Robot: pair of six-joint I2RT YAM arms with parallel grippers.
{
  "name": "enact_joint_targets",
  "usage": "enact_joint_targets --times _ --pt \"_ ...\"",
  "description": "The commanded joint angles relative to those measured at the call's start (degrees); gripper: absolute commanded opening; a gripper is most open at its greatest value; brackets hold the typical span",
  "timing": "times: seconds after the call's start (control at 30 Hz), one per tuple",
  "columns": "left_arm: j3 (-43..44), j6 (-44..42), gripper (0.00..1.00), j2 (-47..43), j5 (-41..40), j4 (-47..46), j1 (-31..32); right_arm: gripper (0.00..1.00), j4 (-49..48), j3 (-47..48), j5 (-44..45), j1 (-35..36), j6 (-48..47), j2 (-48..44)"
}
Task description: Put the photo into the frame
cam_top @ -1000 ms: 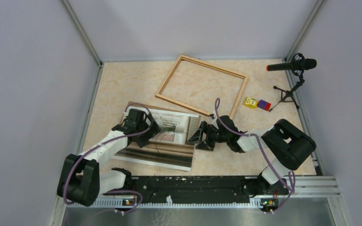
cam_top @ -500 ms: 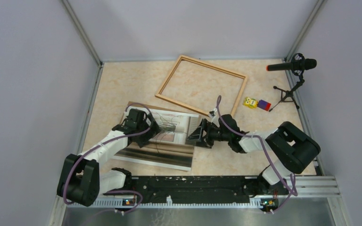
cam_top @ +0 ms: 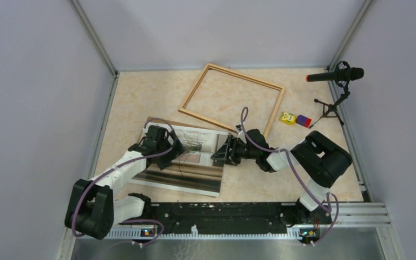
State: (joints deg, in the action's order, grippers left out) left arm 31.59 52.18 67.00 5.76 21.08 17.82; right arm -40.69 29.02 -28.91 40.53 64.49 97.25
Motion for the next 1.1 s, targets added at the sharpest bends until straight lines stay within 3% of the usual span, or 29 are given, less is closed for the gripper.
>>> enact_joint_targets --times 0.0,0.1,0.23,0.47,0.6,0.73,1.07 --pt "-1.1 -1.3 0.99 -1.3 0.6 1.8 0.4 0.53 -6.0 4.3 4.0 2.6 -2.8 1.9" --pt "-1.3 -2.3 0.99 -2.0 1.6 0.8 0.5 0.48 -9.6 5.2 6.9 4.3 -1.9 4.2" --pt "-0.8 -5.5 0.99 -5.5 1.9 0.6 0.5 0.27 -13.7 6.7 7.9 5.9 -0.4 7.6" --pt "8.2 -18.0 0.99 -16.5 -1.7 2.8 0.4 0.0 1.0 11.9 9.8 5.4 -10.0 2.1" --pt "15.4 -23.5 0.99 -19.4 -5.2 4.4 0.4 0.0 6.1 14.6 6.0 2.3 -12.6 -1.6" --pt "20.4 -27.5 0.99 -19.7 -4.2 3.2 0.4 0.0 4.2 14.1 2.4 -4.3 -11.9 -3.7" --pt "24.7 -27.5 0.99 -13.0 1.8 2.9 0.4 0.0 13.9 23.4 0.2 -19.3 -13.8 -1.3"
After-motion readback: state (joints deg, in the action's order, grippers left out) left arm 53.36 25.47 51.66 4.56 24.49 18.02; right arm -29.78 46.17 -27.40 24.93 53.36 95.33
